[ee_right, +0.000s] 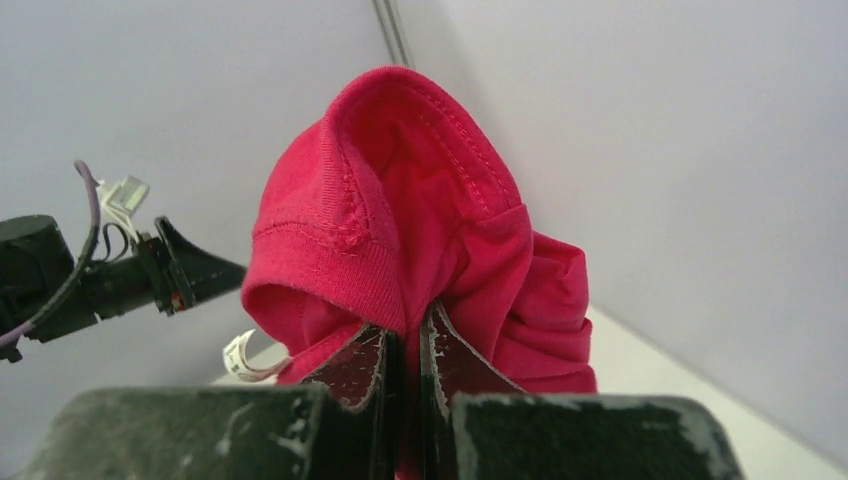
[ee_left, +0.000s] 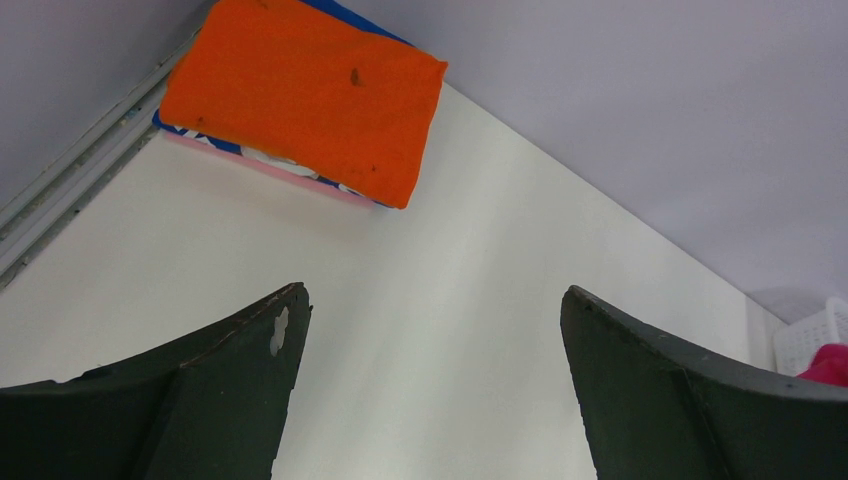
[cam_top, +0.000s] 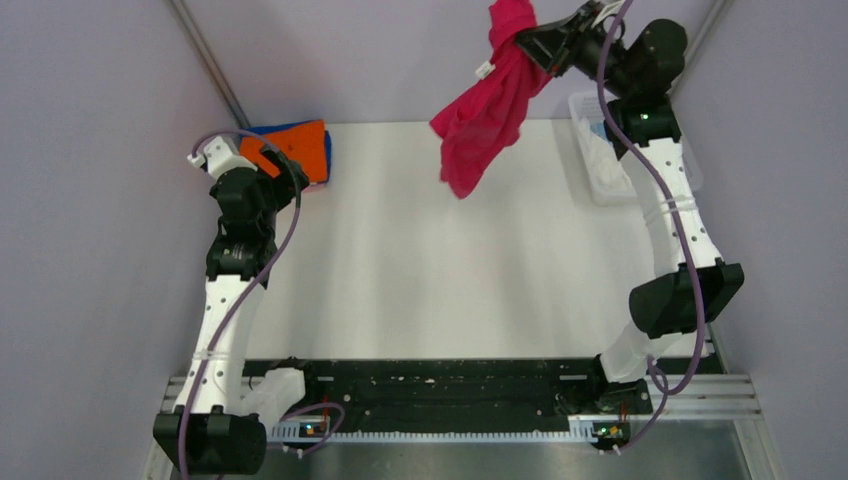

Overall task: Fold and stack the t-shirts
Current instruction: Move the tshirt to the center of the board, then flatten out the tshirt

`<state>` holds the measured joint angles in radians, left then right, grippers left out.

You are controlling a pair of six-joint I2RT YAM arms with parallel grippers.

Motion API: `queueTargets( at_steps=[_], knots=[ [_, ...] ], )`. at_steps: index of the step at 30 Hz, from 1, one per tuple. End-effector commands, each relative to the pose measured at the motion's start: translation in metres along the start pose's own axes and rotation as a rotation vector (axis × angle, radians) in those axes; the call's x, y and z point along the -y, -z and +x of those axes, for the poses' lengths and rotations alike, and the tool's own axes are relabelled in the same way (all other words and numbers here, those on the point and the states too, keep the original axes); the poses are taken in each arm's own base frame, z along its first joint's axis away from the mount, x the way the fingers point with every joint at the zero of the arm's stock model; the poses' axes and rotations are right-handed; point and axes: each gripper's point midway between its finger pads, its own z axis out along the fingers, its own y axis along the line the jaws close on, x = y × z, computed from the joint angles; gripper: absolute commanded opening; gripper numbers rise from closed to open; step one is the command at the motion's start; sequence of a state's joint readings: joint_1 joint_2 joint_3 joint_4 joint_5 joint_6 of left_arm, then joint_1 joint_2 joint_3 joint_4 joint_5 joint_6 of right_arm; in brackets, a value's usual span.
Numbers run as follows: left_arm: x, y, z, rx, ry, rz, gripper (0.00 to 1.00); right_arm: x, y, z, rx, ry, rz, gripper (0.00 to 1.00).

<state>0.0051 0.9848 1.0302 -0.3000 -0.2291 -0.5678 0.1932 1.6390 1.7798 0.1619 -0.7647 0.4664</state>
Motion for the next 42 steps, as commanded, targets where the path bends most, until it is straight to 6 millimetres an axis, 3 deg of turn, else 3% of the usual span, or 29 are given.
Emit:
queueTargets(
  at_steps=[1,4,6,7,8,12,15,19,24,27,32,40,42],
  knots=[
    [-0.005,-0.002,0.010,-0.034,0.025,-0.029,0.99,0.072,0.029,0.061,-0.001,-0.118,0.301,0.12],
    [-0.007,-0.009,0.029,-0.106,0.031,-0.034,0.99,0.150,0.083,0.154,-0.125,-0.237,0.615,0.34],
    [-0.006,-0.013,0.047,-0.171,0.036,-0.023,0.99,0.184,0.125,0.198,-0.205,-0.303,0.807,0.75],
    [-0.006,-0.015,0.057,-0.210,0.036,-0.013,0.99,0.192,0.143,0.215,-0.250,-0.309,0.877,0.94],
    [-0.006,-0.017,0.067,-0.247,0.035,-0.003,0.99,0.200,0.161,0.226,-0.285,-0.291,0.971,0.98],
    [-0.002,-0.017,0.110,-0.386,0.018,0.019,0.99,0.186,0.199,0.246,-0.369,-0.279,1.082,0.99],
    [0.003,-0.013,0.140,-0.468,-0.003,0.039,0.99,0.155,0.217,0.258,-0.423,-0.275,1.126,0.99],
    [0.027,0.003,0.192,-0.630,-0.078,0.134,0.99,0.095,0.222,0.290,-0.534,-0.266,1.095,0.98],
    [0.049,0.044,0.268,-0.923,-0.155,0.264,0.99,-0.002,0.201,0.348,-0.719,-0.289,0.811,0.90],
    [0.051,0.071,0.304,-1.026,-0.232,0.292,0.99,-0.045,0.198,0.381,-0.853,-0.296,0.651,0.83],
    [0.069,0.111,0.339,-1.121,-0.284,0.391,0.98,-0.082,0.213,0.429,-1.009,-0.433,0.492,0.65],
    [0.090,0.137,0.382,-1.223,-0.347,0.433,0.94,-0.085,0.210,0.465,-1.058,-0.488,0.419,0.58],
    [0.095,0.142,0.393,-1.251,-0.362,0.440,0.94,-0.083,0.213,0.472,-1.075,-0.498,0.433,0.51]
  ],
)
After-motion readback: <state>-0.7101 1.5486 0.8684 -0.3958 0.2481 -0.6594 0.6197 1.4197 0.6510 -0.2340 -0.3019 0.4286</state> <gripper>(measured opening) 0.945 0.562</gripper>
